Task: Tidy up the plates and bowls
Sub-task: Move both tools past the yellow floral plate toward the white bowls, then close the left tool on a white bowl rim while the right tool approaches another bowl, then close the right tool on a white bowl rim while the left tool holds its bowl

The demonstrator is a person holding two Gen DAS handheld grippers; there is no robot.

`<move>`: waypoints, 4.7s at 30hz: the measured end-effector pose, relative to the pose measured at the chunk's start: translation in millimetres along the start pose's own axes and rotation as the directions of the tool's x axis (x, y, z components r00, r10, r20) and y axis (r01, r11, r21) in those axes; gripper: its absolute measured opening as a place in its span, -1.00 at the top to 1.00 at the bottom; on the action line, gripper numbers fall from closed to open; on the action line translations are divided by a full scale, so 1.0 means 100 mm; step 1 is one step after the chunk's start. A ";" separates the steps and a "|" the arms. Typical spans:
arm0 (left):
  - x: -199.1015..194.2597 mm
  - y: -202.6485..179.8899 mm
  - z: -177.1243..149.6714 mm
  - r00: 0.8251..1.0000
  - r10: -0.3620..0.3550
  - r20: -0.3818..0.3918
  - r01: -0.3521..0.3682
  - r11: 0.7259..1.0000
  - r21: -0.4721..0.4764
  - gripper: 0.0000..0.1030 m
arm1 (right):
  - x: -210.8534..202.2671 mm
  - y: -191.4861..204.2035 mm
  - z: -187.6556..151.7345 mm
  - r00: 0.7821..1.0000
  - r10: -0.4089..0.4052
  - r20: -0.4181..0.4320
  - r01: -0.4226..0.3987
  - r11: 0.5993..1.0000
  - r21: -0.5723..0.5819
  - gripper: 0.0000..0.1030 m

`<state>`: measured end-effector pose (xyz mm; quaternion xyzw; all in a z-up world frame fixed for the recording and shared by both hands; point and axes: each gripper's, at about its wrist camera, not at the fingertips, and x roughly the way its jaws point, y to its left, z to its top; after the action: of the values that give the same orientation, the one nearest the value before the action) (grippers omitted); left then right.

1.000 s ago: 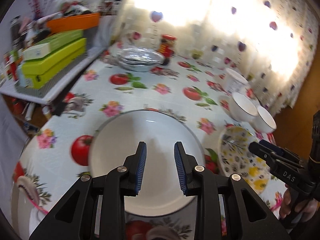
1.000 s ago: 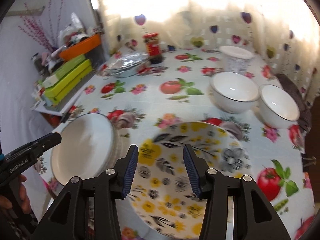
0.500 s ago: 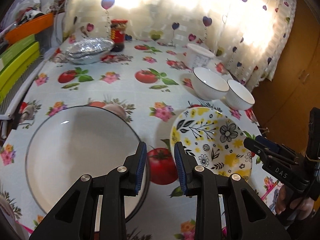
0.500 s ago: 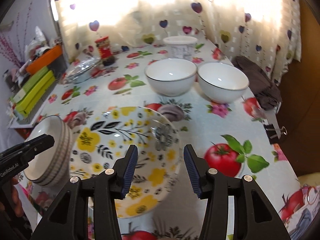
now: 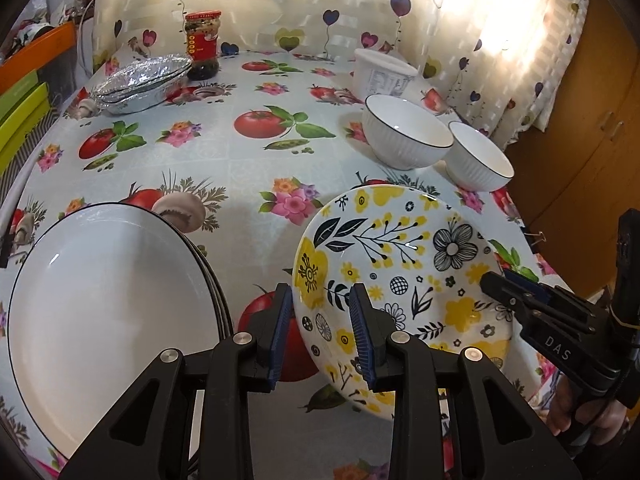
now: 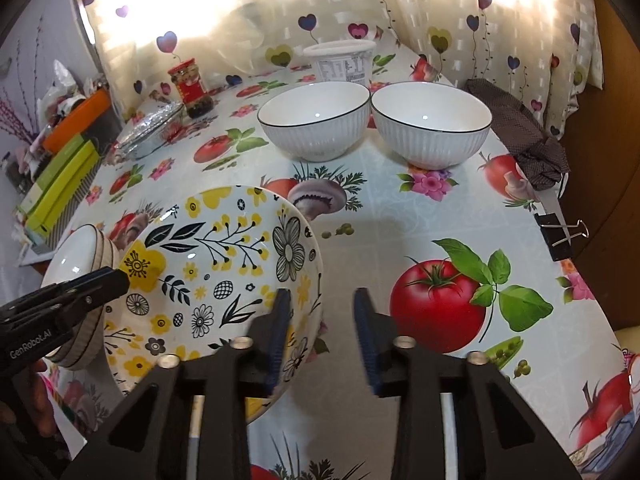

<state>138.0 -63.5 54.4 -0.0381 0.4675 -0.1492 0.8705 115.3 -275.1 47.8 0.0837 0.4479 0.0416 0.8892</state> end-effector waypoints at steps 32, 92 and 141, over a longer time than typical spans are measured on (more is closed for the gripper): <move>0.00 -0.24 0.60 0.998 -0.043 0.048 0.043 0.999 0.013 0.23 | -0.30 -0.43 0.43 0.993 0.085 0.082 -0.086 0.996 0.005 0.65; 1.11 -0.46 1.49 0.993 -0.110 -0.051 0.107 0.992 -0.061 0.58 | 1.21 -0.41 2.03 0.996 0.080 -0.049 -0.088 0.977 -0.195 0.65; 0.91 -0.20 1.29 0.996 -0.081 -0.042 0.074 0.987 -0.139 0.60 | 1.05 -0.22 1.60 0.985 0.132 -0.111 -0.142 0.986 -0.091 0.66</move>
<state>286.9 -118.5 57.6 -0.1125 0.4955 -0.1512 0.8479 306.2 -299.1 54.0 0.0680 0.4844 0.1290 0.8626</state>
